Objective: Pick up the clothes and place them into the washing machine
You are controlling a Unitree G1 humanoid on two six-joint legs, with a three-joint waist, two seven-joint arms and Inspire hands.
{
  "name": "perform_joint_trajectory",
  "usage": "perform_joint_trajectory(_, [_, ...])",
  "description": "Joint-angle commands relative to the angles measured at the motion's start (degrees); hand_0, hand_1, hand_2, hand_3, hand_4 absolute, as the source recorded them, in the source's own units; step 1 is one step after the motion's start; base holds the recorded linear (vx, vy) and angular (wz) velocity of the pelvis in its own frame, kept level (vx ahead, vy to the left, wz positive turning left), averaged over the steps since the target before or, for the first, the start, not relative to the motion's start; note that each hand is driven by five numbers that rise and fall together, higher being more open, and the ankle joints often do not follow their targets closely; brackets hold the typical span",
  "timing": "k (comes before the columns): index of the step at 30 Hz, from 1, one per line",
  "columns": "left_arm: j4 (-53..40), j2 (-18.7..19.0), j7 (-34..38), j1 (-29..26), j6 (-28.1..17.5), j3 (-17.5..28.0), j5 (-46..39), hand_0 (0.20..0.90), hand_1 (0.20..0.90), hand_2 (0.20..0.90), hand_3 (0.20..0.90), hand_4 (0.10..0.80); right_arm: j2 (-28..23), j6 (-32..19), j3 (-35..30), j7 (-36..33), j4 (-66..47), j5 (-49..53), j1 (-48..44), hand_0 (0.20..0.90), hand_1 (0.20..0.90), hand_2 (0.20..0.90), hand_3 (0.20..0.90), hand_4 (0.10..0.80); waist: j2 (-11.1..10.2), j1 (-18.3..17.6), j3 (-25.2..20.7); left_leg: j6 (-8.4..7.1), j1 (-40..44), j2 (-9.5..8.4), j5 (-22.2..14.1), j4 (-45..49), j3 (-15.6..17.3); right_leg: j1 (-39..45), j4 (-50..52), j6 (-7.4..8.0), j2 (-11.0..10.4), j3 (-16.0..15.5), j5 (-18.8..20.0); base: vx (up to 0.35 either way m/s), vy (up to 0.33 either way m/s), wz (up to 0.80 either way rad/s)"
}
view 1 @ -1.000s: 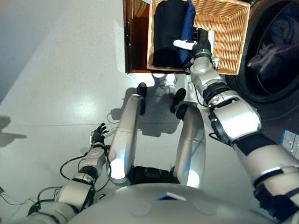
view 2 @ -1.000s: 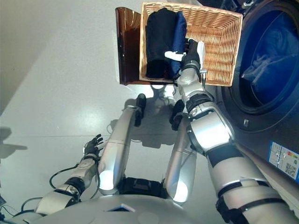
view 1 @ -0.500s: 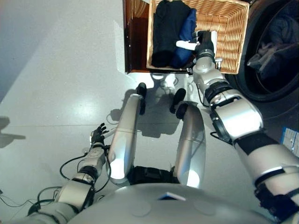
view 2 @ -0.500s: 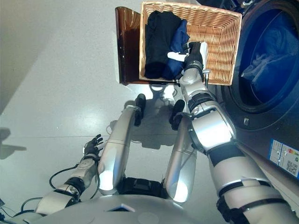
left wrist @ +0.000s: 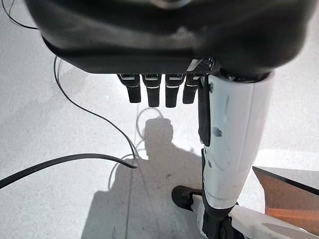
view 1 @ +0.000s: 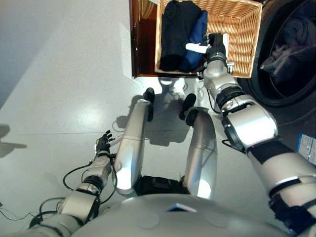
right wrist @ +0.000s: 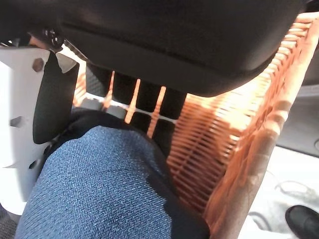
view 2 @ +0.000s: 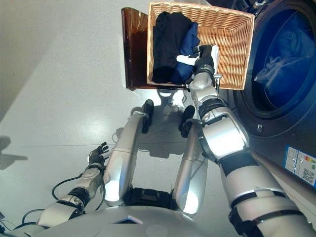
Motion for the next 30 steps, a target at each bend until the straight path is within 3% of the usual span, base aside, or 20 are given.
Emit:
perform_joint_trajectory(1, [2.5, 2.8, 1.1, 4.5, -0.5, -0.3, -0.9, 0.900, 0.900, 0.900, 0.900, 0.800, -2.2, -4.8, -2.3, 0.4, -6.4, 2.3, -0.3, 0.200, 0.200, 0.200, 0.200, 0.300, 0.3, -0.1, -1.1, -1.48, 5.2, -1.16, -0.7, -6.1, 0.8, 7.1, -5.3, 0.91, -0.6, 2.1, -0.5, 0.040, -0.003, 0.00])
perform_joint_trajectory(18, [4.3, 1.6, -0.7, 6.2, -0.9, 1.5, -1.8, 0.900, 0.900, 0.900, 0.900, 0.800, -3.4, -7.3, -9.5, 4.4, -14.3, 9.8, 14.9, 0.200, 0.200, 0.200, 0.200, 0.300, -1.3, -2.0, -4.7, -2.32, 20.2, -1.57, 7.4, -25.4, 1.3, 21.5, -24.1, 3.18, -1.3, 1.2, 8.3, 0.042, -0.006, -0.06])
perform_joint_trajectory(30, [5.4, 0.4, -1.1, 6.2, -0.9, 0.9, -2.1, 0.900, 0.900, 0.900, 0.900, 0.800, -3.7, -8.8, -13.3, 5.2, -13.6, 14.0, 17.3, 0.200, 0.200, 0.200, 0.200, 0.300, -1.4, -2.5, -5.8, -2.93, 24.1, -1.52, 9.2, -29.8, 1.6, 25.4, -29.5, 4.14, -1.7, 1.5, 11.0, 0.006, 0.000, -0.02])
